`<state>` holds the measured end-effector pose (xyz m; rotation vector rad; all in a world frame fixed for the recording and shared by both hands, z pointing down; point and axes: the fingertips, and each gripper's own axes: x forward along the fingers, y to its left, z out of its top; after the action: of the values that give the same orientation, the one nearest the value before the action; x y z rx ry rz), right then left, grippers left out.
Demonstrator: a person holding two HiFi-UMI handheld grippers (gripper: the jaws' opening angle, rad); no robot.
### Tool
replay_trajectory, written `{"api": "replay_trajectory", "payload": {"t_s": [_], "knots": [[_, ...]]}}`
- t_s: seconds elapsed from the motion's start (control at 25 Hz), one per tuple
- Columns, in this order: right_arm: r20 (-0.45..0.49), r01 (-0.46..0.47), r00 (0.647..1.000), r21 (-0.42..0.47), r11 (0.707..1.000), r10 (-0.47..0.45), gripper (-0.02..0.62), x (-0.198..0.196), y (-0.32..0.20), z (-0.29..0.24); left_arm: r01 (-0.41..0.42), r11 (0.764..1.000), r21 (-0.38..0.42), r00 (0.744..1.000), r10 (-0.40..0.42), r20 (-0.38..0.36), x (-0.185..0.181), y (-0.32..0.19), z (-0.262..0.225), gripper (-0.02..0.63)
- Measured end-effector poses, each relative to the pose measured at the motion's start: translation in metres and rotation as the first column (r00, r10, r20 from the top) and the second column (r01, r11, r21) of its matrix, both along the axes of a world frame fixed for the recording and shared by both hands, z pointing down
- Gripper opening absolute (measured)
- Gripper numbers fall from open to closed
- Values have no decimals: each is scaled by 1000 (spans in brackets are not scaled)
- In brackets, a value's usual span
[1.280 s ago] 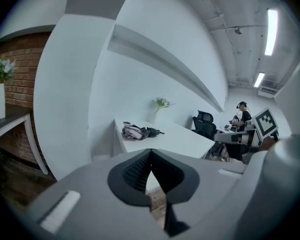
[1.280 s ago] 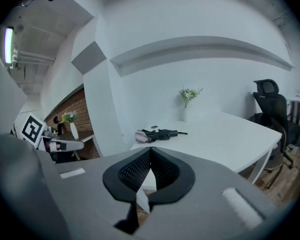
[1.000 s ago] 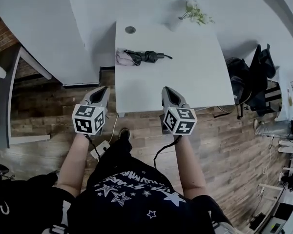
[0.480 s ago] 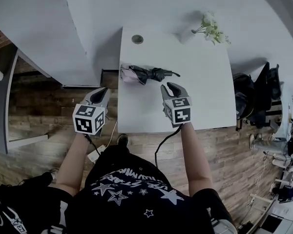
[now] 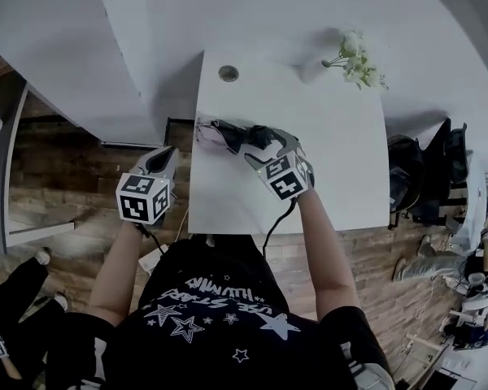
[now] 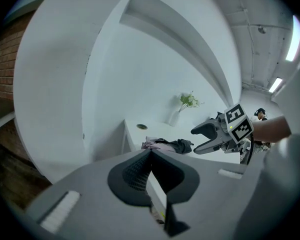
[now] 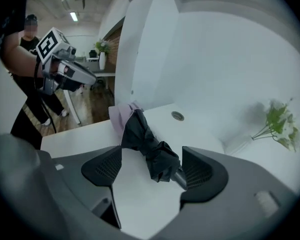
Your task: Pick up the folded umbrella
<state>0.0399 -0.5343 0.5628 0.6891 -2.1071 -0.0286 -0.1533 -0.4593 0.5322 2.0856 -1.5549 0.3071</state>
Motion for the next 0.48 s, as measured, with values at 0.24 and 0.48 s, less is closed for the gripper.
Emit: {"api": "replay_trajectory", "payload": {"t_s": [0.24, 0.48], "knots": [[-129, 178, 975, -44, 983, -182, 423, -8, -19, 26, 98, 995, -26, 995, -98, 12, -12, -6, 6, 3], [-185, 300, 933, -78, 951, -309, 439, -18, -32, 43, 136, 989, -64, 990, -134, 37, -6, -10, 19, 3]]}}
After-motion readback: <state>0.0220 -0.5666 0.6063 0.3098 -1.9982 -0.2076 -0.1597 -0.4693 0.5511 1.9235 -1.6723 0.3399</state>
